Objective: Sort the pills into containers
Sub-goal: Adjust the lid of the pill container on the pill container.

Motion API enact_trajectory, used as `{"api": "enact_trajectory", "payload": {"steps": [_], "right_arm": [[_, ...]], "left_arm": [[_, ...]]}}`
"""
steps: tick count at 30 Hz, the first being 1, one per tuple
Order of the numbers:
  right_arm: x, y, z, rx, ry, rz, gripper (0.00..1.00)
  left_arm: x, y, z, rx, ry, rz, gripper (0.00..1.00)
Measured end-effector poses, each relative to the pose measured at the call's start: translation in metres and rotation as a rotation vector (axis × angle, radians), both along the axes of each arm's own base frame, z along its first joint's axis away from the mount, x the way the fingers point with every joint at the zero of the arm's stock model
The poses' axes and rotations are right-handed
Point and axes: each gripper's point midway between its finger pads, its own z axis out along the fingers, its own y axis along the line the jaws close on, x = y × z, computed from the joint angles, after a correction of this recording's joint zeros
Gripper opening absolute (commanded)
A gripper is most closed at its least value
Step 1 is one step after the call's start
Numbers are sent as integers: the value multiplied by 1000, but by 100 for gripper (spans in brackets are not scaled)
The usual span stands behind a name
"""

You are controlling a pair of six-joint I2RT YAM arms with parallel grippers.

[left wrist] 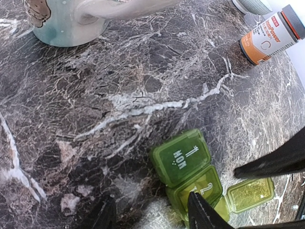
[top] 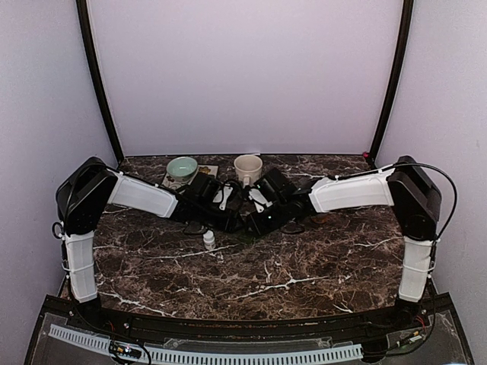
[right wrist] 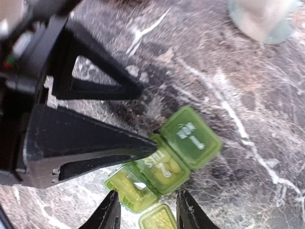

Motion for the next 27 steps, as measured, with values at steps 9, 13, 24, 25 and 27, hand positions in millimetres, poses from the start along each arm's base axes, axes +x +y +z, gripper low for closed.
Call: {"api": "enact_trajectory", "payload": {"steps": [9, 13, 24, 25, 27], "right_arm": [[18, -11, 16, 126, 64, -74, 42], [20, -12, 17, 160, 101, -87, 42], [13, -9, -7, 168, 195, -77, 42], [12, -9, -9, 163, 201, -79, 42], [12, -11, -11, 157, 206, -80, 42]], "left_arm": [[-1, 0, 1, 0, 5, -4, 53], [-4, -1, 1, -5, 10, -16, 51], [-9, 0, 1, 5, 21, -37, 45], [-9, 0, 1, 7, 23, -39, 44], [-11, 1, 1, 7, 28, -42, 42]]}}
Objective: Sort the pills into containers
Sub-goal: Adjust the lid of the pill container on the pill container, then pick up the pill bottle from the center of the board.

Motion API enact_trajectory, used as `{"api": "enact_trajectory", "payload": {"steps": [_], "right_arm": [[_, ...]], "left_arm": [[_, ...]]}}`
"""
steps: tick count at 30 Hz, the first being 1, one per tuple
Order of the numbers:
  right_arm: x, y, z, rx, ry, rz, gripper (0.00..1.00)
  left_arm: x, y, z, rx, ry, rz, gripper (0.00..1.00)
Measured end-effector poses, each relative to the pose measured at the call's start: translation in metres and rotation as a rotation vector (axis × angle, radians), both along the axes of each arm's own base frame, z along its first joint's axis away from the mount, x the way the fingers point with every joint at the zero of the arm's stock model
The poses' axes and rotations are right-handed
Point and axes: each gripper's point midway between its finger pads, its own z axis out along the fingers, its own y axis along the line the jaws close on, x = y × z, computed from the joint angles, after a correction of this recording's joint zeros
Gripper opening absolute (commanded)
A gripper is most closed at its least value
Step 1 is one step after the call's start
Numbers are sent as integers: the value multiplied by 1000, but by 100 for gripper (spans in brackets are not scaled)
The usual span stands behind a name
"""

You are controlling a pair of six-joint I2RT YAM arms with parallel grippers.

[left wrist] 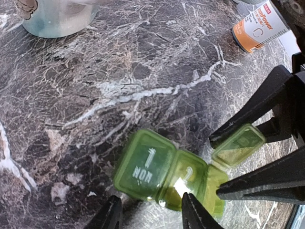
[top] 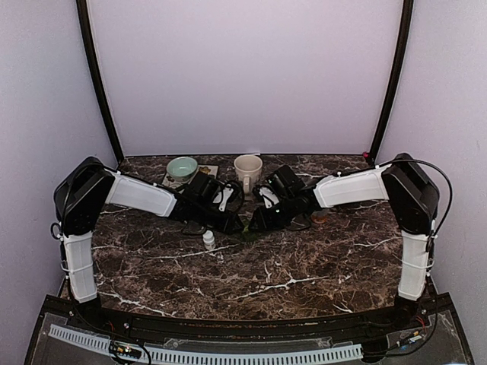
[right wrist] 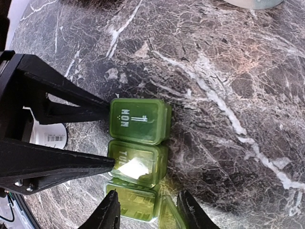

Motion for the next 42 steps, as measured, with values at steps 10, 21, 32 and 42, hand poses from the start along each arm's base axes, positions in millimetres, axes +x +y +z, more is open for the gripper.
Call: {"api": "enact_trajectory", "payload": {"steps": [10, 21, 32, 42], "right_arm": [[11, -9, -1, -24, -26, -40, 42], [26, -27, 50, -26, -200, -113, 51], [13, -13, 104, -89, -472, -67, 56], [-17, -9, 201, -17, -839, -163, 100]], "left_arm": [[-3, -3, 6, -18, 6, -16, 42], [7, 3, 36, -26, -59, 48, 59], [10, 49, 111, -109, -261, 246, 72], [-16, 99, 175, -212, -557, 365, 94]]}}
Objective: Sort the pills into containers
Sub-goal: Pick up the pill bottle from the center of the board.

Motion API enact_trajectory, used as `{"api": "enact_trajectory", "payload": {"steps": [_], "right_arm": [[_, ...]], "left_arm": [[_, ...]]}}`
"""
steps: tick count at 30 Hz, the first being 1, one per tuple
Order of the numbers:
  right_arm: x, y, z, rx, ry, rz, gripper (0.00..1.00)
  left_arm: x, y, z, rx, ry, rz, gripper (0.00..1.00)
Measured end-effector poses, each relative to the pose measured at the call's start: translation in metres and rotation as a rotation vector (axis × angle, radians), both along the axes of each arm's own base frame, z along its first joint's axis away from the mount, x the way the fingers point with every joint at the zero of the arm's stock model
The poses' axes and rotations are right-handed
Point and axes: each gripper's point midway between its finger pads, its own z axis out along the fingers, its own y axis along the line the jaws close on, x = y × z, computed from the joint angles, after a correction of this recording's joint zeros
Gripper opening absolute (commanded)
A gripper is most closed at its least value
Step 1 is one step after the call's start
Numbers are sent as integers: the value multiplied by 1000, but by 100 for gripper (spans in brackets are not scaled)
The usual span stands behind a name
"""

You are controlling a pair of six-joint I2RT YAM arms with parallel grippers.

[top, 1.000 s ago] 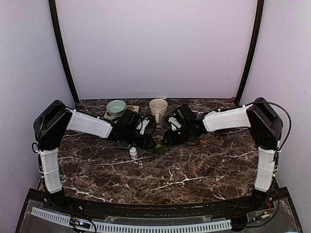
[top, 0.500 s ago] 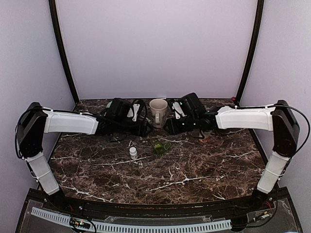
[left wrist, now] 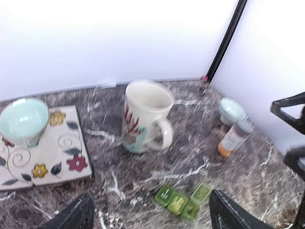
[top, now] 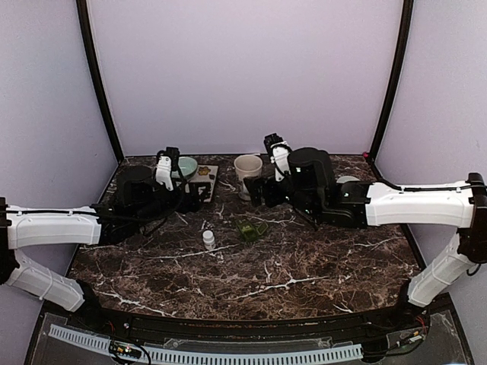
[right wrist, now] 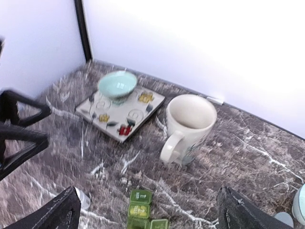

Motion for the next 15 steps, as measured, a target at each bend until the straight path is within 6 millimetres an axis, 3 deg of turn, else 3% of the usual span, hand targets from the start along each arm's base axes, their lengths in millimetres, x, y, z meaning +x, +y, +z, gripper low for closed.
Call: {"api": "enact_trajectory", "payload": {"steps": [2, 5, 11, 15], "right_arm": [[2, -11, 19, 88, -57, -30, 100], [7, -11, 38, 181, -113, -36, 96], [11, 12, 52, 232, -165, 33, 75], [10, 29, 56, 245, -179, 95, 69]], "left_arm": [[-5, 6, 19, -23, -84, 8, 99], [-11, 14, 38, -63, -167, 26, 99], [-13, 28, 44, -112, -200, 72, 92], [-14, 33, 49, -118, -211, 81, 91]]}}
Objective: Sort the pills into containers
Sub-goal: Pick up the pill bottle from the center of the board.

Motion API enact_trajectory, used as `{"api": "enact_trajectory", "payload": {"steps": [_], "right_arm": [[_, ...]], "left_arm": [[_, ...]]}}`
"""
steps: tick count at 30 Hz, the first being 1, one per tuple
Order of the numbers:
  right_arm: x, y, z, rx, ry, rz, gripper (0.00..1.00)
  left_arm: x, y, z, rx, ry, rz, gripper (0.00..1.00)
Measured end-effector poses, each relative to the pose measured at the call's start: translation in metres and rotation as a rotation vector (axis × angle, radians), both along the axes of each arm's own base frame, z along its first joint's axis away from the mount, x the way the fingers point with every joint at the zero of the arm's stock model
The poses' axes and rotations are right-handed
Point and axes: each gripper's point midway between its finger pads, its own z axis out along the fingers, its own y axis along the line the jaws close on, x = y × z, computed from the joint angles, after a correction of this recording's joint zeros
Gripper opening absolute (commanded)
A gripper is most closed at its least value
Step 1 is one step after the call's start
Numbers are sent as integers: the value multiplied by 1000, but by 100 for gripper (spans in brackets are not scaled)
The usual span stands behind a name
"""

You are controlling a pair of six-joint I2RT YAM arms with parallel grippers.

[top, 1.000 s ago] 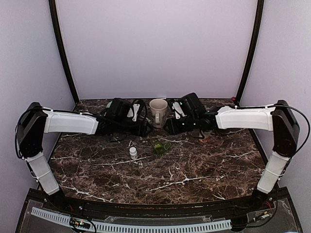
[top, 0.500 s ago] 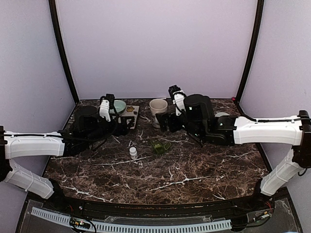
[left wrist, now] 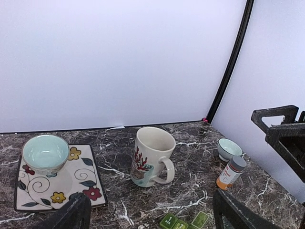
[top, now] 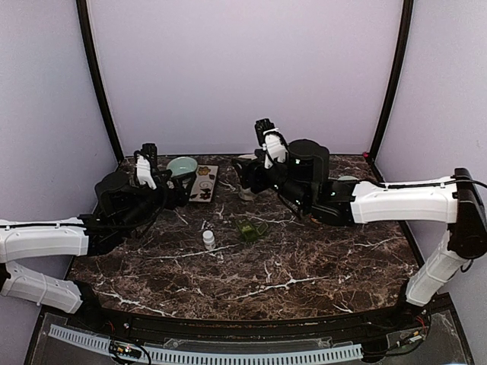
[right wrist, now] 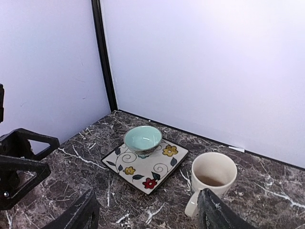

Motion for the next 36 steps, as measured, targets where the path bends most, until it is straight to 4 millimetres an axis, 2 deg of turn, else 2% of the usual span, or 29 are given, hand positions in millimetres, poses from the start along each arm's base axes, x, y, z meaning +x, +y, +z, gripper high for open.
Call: {"api": "enact_trajectory", "payload": {"steps": [5, 8, 12, 15, 19, 21, 27, 36], "right_arm": [[9, 39, 17, -20, -11, 49, 69], [7, 67, 16, -67, -1, 72, 71], [-1, 98, -12, -187, 45, 96, 71], [-6, 117, -48, -300, 104, 108, 68], [-11, 125, -98, -437, 211, 104, 66], [-12, 126, -114, -491, 263, 98, 65], [-13, 139, -136, -565, 380, 85, 66], [-30, 125, -176, -654, 553, 83, 62]], "left_arm": [[-5, 7, 4, 4, -9, 9, 94], [-8, 14, -3, 12, 13, 24, 96], [-9, 23, -20, 25, 80, 61, 98], [-10, 30, -33, 37, 134, 96, 97], [-11, 46, -54, 65, 221, 176, 91], [-11, 53, -63, 74, 257, 211, 90], [-16, 73, -86, 104, 359, 313, 90], [-21, 84, -95, 95, 409, 361, 89]]}}
